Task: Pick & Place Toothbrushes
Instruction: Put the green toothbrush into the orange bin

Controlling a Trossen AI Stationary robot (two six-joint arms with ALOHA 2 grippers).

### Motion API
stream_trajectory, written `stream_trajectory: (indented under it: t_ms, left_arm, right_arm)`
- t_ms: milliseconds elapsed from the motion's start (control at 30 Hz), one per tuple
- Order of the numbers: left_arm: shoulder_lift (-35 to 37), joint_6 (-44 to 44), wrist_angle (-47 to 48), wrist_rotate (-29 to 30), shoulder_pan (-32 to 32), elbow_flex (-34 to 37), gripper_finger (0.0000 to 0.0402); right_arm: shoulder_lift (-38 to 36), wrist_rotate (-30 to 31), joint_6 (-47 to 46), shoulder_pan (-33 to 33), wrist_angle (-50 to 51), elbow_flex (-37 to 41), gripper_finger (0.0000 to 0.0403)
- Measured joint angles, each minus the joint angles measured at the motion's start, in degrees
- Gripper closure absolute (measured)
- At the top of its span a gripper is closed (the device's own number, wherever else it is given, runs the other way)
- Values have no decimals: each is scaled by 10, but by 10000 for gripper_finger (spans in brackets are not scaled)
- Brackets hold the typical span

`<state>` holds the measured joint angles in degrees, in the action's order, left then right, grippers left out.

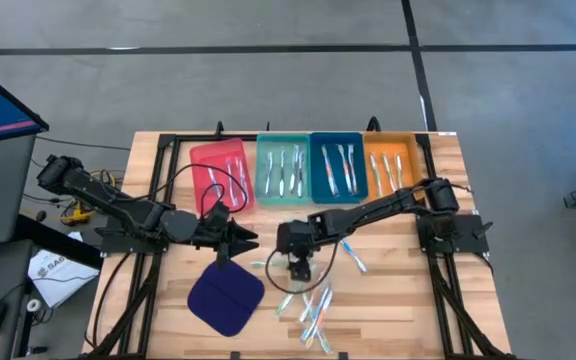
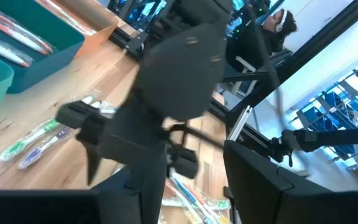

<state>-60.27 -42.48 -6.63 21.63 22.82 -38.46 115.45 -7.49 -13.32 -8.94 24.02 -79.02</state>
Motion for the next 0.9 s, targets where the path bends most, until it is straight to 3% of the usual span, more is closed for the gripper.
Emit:
stream_trajectory:
  t_ms: [233, 467, 900]
  left_arm:
    - [0, 0, -4, 0, 0, 0, 247]
    - [0, -3, -7, 12, 0, 0, 247]
    - [0, -28, -17, 21, 9, 0, 247]
  right_arm:
    - [13, 21, 26, -1, 12, 1, 138]
    - [33, 107, 63, -24, 13, 6, 138]
    - [63, 107, 27, -43, 8, 0, 146]
